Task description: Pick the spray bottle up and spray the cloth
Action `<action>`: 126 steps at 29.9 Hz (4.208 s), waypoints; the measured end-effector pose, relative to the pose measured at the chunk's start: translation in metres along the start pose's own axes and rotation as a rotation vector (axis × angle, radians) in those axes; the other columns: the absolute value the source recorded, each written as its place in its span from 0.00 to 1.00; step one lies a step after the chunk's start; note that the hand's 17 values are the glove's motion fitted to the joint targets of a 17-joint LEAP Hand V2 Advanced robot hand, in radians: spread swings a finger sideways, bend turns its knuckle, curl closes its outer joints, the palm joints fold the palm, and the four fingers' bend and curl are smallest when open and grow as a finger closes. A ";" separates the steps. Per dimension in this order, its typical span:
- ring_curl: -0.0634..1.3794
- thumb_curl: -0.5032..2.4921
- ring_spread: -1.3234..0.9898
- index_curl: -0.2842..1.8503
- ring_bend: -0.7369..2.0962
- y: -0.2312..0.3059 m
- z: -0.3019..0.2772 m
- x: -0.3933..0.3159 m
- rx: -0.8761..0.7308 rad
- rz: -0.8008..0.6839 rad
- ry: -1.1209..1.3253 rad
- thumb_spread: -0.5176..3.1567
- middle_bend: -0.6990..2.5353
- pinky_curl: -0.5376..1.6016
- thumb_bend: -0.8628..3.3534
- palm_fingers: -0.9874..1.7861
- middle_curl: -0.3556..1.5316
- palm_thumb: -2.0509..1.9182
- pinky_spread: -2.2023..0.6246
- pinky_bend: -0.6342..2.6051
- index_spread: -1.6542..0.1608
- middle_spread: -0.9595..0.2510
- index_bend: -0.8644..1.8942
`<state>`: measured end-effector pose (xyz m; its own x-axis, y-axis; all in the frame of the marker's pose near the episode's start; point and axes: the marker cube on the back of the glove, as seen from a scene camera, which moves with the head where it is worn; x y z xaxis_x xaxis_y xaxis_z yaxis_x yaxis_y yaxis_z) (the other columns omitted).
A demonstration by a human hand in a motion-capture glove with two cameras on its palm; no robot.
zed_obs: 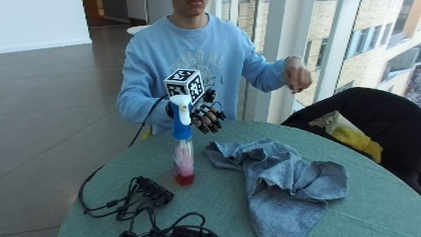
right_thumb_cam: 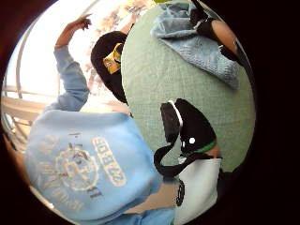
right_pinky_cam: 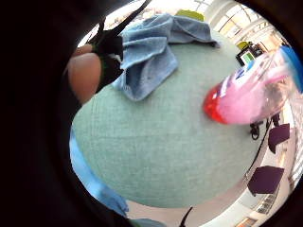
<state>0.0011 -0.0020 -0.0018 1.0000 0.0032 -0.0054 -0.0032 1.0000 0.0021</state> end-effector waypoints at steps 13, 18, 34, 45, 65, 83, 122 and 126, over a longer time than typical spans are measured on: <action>0.21 0.23 0.56 0.22 0.42 -0.005 -0.012 0.006 -0.004 0.027 0.018 0.40 0.33 0.35 0.28 0.64 0.32 0.66 0.83 0.30 0.74 0.74 0.36; 0.22 0.24 0.56 0.23 0.42 0.012 -0.011 -0.003 0.032 0.072 -0.024 0.42 0.33 0.36 0.27 0.64 0.34 0.66 0.83 0.29 0.73 0.74 0.36; 0.25 0.26 0.56 0.24 0.41 0.076 -0.051 0.033 0.207 0.211 -0.163 0.45 0.32 0.38 0.25 0.64 0.37 0.67 0.83 0.28 0.73 0.74 0.36; 0.26 0.26 0.56 0.24 0.40 0.098 -0.055 0.079 0.350 0.354 -0.493 0.46 0.31 0.39 0.23 0.63 0.38 0.67 0.83 0.28 0.73 0.74 0.36; 0.26 0.27 0.57 0.24 0.37 0.068 -0.035 0.134 0.516 0.459 -0.771 0.46 0.29 0.41 0.20 0.59 0.39 0.68 0.84 0.31 0.72 0.75 0.35; 0.27 0.27 0.57 0.23 0.38 0.006 -0.024 0.167 0.511 0.487 -0.865 0.44 0.29 0.42 0.20 0.57 0.40 0.69 0.85 0.31 0.71 0.76 0.35; 0.30 0.32 0.55 0.28 0.40 -0.046 -0.051 0.153 0.499 0.399 -0.743 0.40 0.30 0.41 0.20 0.74 0.42 0.74 0.86 0.26 0.78 0.73 0.35; 0.31 0.32 0.55 0.28 0.41 -0.061 -0.064 0.146 0.373 0.380 -0.749 0.39 0.30 0.41 0.20 0.75 0.42 0.74 0.85 0.26 0.79 0.73 0.35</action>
<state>0.1467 -0.0621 -0.0669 0.6750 0.1994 0.7104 -0.4604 0.8662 0.1944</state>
